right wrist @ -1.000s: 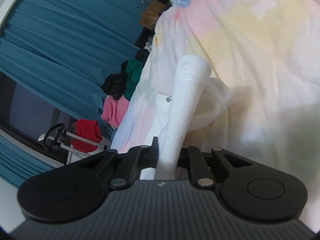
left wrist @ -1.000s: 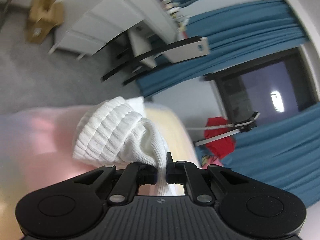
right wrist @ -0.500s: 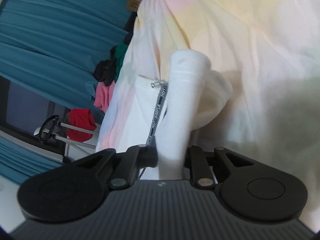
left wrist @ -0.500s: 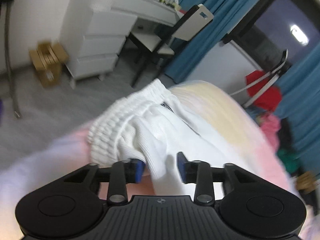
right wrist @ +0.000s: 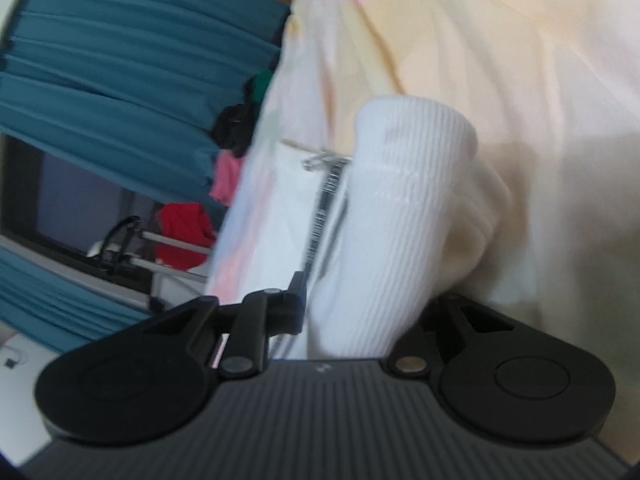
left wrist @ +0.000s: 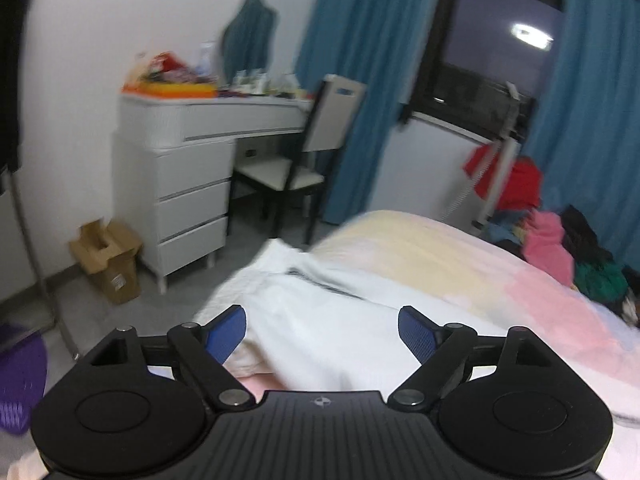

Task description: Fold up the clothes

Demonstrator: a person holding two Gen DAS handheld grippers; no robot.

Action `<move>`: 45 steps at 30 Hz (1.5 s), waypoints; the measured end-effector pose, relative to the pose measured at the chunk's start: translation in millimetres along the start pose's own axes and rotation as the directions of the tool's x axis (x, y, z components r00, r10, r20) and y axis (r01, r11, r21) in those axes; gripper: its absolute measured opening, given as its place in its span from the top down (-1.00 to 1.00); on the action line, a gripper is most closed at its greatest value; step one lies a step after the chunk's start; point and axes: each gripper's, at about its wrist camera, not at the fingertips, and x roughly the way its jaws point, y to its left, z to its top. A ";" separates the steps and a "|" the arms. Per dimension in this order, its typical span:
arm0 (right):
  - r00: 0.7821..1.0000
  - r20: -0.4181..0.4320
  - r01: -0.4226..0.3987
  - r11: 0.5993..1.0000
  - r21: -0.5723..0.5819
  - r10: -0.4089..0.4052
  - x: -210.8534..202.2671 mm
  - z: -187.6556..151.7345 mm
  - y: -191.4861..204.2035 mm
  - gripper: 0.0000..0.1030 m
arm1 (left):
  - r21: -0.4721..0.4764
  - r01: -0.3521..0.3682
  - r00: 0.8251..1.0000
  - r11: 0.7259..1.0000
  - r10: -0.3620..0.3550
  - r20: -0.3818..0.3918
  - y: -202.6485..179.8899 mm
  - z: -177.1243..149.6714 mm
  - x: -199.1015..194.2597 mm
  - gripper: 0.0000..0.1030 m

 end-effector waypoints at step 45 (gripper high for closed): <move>0.983 0.076 0.180 0.966 -0.184 -0.168 12.3 0.6 26.4 0.76 | 0.432 0.137 0.966 0.891 -0.025 -0.256 -177.3 -127.0 141.9 -0.78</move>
